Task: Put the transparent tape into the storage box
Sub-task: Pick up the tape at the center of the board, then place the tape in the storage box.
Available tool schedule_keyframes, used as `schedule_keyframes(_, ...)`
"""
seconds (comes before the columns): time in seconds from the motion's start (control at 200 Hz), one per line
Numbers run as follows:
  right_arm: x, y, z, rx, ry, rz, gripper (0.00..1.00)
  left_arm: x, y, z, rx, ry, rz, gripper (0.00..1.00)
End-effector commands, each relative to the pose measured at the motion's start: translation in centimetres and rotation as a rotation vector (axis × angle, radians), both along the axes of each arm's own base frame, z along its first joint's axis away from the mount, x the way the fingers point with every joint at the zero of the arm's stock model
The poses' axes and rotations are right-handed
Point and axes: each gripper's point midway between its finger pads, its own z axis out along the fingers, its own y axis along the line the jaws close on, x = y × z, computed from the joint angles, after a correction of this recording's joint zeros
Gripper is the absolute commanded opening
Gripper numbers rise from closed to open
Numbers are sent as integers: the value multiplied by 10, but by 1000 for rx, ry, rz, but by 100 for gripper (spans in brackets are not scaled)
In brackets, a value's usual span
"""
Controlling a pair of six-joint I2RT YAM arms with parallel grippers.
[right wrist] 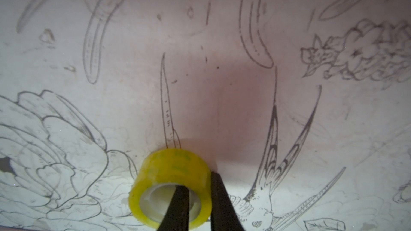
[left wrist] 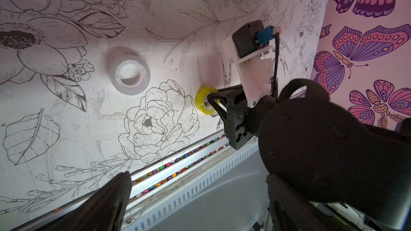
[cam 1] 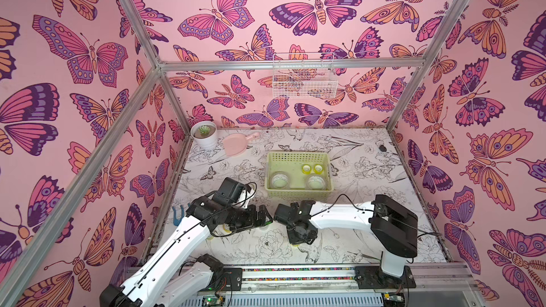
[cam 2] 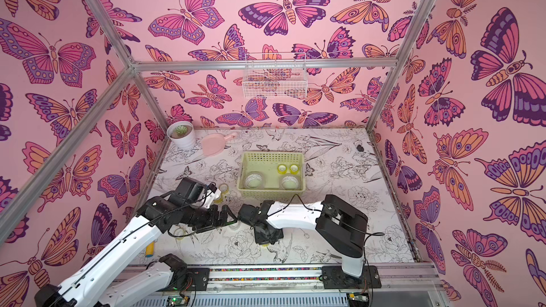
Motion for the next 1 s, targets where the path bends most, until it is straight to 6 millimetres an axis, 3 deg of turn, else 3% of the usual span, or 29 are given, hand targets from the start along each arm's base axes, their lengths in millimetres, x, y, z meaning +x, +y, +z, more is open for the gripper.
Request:
schedule_keyframes(0.0,8,-12,13,-24,-44,-4,10,-3,3,-6,20,23,0,100)
schedule_keyframes(0.08,16,-16,24,-22,-65,-11,2,1,5,-6,38,10,7,100)
schedule_keyframes(0.295,47,-27,71,-9,-144,-10,1,18,10,1,92,-45,39,100)
schedule_keyframes(0.596,123,-44,133,52,-233,-53,2,52,15,24,154,-153,103,100)
schedule_keyframes(0.766,175,-45,147,64,-254,-62,3,74,10,33,155,-190,136,100)
schedule_keyframes(0.992,232,-38,136,73,-237,-62,3,92,5,37,162,-207,159,100)
